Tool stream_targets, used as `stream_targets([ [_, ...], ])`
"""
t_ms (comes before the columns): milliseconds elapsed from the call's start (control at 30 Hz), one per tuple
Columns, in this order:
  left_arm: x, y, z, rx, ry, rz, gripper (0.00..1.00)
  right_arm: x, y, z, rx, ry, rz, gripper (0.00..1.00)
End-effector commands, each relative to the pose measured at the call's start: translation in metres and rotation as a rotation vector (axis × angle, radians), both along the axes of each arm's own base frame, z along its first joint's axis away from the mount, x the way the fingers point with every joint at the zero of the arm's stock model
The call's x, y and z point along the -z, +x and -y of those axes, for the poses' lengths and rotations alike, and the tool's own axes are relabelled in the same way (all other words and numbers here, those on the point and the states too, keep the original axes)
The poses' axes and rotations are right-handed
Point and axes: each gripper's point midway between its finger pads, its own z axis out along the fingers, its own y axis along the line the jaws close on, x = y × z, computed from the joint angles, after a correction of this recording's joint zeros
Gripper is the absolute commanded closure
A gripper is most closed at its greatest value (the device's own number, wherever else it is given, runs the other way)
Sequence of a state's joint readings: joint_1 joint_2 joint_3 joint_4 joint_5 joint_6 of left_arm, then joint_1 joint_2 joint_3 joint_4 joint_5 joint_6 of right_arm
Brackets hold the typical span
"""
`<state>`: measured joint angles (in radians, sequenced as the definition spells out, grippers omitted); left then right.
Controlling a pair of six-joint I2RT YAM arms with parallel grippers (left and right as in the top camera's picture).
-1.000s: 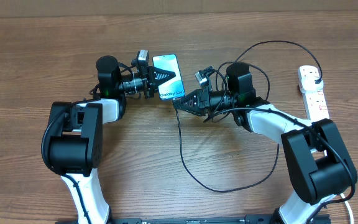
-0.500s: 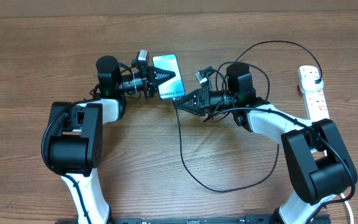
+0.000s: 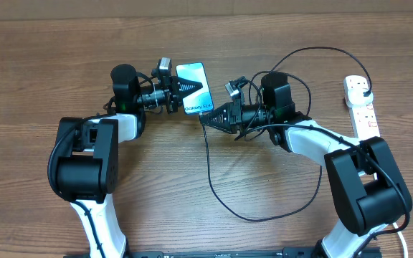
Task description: Plug charger to phone and switch on socket
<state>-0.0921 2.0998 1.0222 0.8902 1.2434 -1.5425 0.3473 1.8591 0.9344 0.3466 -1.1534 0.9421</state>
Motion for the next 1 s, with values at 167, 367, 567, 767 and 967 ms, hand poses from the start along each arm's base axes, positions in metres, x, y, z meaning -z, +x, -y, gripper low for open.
stream_targets([
  [167, -0.0083, -0.0041, 0.0109, 0.047, -0.003, 0.052, 0.96, 0.0009, 0.0024, -0.0001, 0.008, -0.001, 0.007, 0.96],
  [367, -0.0081, -0.0041, 0.013, 0.046, -0.002, 0.053, 0.96, 0.0009, 0.0023, -0.0001, 0.007, -0.001, 0.007, 0.96],
  [567, -0.0082, -0.0042, 0.0128, 0.047, -0.003, 0.053, 0.96, 0.0009, 0.0025, 0.0, 0.008, -0.001, 0.007, 0.96],
  [767, -0.0085, -0.0059, 0.0132, 0.057, -0.004, 0.057, 0.96, 0.0019, 0.0044, 0.0002, 0.019, -0.007, 0.01, 0.96],
  [967, -0.0087, -0.0074, 0.0131, 0.066, -0.005, 0.06, 0.96, 0.0027, 0.0062, 0.0008, 0.029, -0.012, 0.011, 0.96],
])
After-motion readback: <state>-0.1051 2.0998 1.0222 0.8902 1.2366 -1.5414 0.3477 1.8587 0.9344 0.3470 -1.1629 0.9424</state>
